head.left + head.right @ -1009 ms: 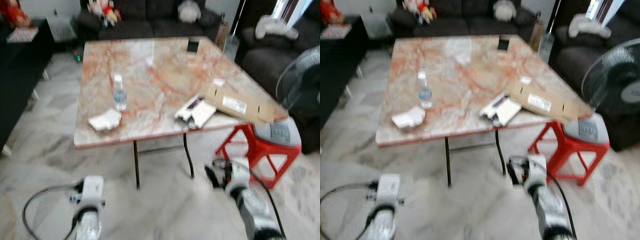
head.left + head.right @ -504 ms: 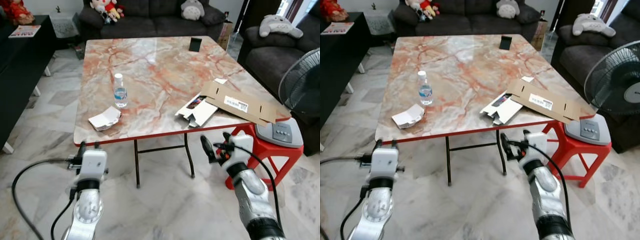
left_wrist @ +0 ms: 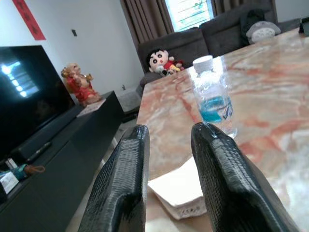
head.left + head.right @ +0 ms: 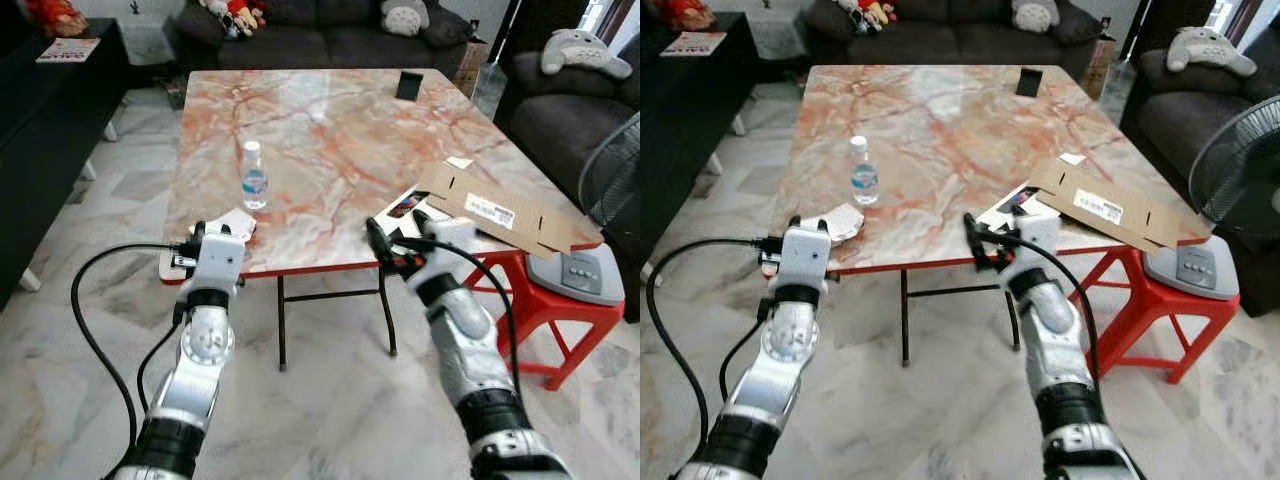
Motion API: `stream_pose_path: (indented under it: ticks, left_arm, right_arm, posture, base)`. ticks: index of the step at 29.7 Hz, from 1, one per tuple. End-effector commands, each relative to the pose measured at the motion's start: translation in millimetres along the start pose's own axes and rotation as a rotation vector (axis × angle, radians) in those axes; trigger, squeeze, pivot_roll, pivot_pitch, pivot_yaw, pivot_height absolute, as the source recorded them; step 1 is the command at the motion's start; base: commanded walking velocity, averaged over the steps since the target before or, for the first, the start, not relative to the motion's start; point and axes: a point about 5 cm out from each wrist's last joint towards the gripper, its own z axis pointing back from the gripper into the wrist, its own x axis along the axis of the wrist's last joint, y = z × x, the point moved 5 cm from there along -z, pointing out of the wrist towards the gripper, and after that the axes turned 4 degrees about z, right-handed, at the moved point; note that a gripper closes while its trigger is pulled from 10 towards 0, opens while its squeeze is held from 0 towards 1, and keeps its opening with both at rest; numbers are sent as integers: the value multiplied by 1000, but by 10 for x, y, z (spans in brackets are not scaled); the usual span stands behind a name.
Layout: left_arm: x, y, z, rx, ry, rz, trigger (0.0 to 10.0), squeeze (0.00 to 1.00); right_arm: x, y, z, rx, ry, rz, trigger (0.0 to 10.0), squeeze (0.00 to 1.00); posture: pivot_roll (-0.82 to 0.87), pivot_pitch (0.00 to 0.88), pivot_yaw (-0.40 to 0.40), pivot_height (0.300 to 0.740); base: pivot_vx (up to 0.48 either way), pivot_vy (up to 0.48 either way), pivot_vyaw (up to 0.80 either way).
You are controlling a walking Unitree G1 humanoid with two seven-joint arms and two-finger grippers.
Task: Picking trash to rubbish bin
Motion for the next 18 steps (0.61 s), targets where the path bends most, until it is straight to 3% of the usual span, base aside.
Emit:
stream_pose_path:
  ticks: [1, 4, 8, 18]
  left_arm:
    - [5, -66, 1, -15, 14, 14, 10000, 0]
    - [14, -102, 16, -28, 17, 15, 10000, 0]
    - [4, -109, 17, -30, 20, 16, 10000, 0]
    - [-67, -99, -5, -17, 45, 7, 10000, 0]
  right_arm:
    - [44, -48, 11, -12, -8, 0, 10000, 0]
    - [39, -9, 24, 3, -4, 13, 10000, 0]
    - [38, -9, 22, -1, -4, 14, 10000, 0]
    - [23, 38, -8, 8, 7, 3, 10000, 0]
  posture:
    - [-5, 40, -85, 740]
    - [-5, 40, -85, 740]
    - [-1, 41, -88, 740]
    - [-1, 40, -88, 740]
  base:
    - [0, 0, 0]
    - [0, 0, 0]
    - [120, 0, 666]
    - [256, 0, 0]
